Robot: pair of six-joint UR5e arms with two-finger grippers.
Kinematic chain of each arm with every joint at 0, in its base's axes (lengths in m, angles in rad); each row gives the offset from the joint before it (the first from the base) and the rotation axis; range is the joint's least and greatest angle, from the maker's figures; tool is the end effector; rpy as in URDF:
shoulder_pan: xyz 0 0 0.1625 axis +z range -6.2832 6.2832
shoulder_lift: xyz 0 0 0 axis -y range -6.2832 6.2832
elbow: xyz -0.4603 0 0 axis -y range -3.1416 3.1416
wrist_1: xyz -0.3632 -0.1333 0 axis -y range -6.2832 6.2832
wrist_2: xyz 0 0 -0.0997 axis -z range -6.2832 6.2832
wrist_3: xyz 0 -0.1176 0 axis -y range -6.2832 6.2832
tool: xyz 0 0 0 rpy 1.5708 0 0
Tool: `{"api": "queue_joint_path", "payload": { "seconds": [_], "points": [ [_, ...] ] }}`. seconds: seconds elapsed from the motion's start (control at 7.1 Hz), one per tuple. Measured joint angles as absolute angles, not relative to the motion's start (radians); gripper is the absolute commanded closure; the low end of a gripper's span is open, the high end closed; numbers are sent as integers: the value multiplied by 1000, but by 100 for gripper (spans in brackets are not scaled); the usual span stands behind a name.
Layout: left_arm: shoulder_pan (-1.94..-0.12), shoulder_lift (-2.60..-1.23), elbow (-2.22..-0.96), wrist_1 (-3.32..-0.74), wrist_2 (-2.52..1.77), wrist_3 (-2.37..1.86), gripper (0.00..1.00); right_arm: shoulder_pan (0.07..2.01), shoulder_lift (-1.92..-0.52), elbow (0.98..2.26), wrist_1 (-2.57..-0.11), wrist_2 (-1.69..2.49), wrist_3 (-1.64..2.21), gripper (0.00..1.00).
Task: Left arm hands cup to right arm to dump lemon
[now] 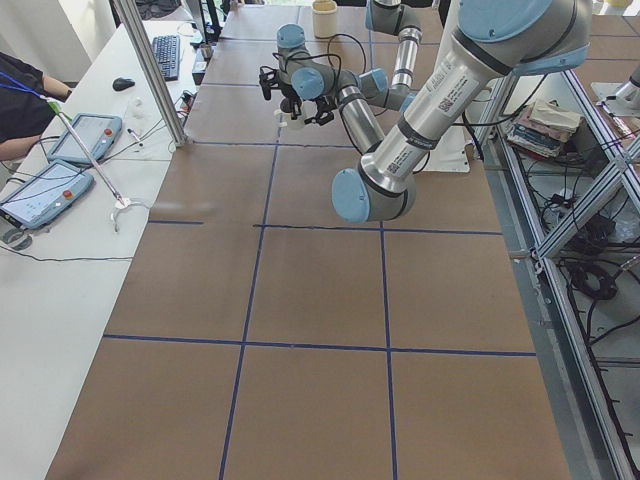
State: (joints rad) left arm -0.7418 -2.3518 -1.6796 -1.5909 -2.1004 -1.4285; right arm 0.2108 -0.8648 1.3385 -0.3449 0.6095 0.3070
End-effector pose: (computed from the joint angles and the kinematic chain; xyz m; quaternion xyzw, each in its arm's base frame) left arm 0.4618 -0.5234 0.1908 -0.0311 0.4839 -0.1461 0.8623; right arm -0.6128 -0.3660 0.2396 0.6737 -0.2879 0.0061 0.6806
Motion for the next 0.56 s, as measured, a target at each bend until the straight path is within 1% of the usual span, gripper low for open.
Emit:
{"api": "queue_joint_path", "payload": {
  "seconds": [0.28,0.56],
  "points": [
    [-783,-2351,-1660,-1592,-2089,-1416,100,198,-858,1340,-342,578,312,6],
    [-839,-2299,-1651,-1591,-2089,-1325,100,189,-853,1364,-335,567,330,5]
  ]
}}
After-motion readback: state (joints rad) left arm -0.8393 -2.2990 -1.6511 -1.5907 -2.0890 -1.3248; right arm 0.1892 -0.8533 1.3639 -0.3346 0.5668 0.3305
